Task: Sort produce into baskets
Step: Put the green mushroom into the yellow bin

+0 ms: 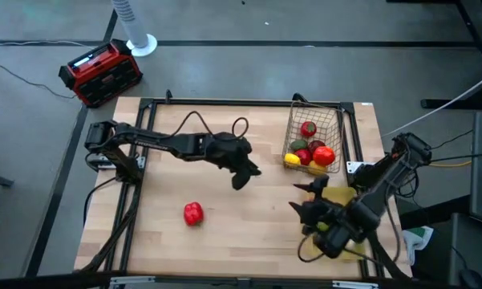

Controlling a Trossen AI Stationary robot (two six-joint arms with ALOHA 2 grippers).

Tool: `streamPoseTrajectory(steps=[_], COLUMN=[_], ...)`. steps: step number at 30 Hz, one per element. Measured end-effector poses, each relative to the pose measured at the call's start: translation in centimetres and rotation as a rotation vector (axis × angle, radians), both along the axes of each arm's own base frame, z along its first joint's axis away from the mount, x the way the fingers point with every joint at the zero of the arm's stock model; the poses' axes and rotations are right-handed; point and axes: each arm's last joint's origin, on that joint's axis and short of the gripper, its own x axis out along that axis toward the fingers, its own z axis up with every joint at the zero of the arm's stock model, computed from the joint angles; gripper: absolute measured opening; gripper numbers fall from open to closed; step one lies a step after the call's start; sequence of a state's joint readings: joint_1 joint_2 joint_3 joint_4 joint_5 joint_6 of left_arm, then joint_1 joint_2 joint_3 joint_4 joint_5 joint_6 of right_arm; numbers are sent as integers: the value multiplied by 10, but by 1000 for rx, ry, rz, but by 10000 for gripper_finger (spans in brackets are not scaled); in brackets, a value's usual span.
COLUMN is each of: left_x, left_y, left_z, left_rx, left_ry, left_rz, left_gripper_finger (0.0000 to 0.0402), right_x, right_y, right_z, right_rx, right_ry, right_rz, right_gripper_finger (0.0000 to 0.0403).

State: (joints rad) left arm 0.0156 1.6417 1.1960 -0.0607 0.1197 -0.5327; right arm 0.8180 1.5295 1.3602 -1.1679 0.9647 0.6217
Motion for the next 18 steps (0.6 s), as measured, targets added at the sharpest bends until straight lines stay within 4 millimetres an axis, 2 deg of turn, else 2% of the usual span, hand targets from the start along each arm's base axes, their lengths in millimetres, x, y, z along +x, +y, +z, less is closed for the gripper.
streamPoseTrajectory(steps=[5,11,18], left_x=[4,5,6], left_y=[-17,-35,-46], left_z=[10,14,20], left_rx=[7,8,2], left_ry=[-111,-163,-228], left_rz=[-50,-100,-128], left_gripper_finger=[61,62,62], right_x=[26,54,68], right_y=[-12,-20,-20], right_z=[4,14,21], right_rx=[-67,-148,-124], right_ry=[0,-32,-34], right_rz=[40,133,285], right_gripper_finger=[287,287,287])
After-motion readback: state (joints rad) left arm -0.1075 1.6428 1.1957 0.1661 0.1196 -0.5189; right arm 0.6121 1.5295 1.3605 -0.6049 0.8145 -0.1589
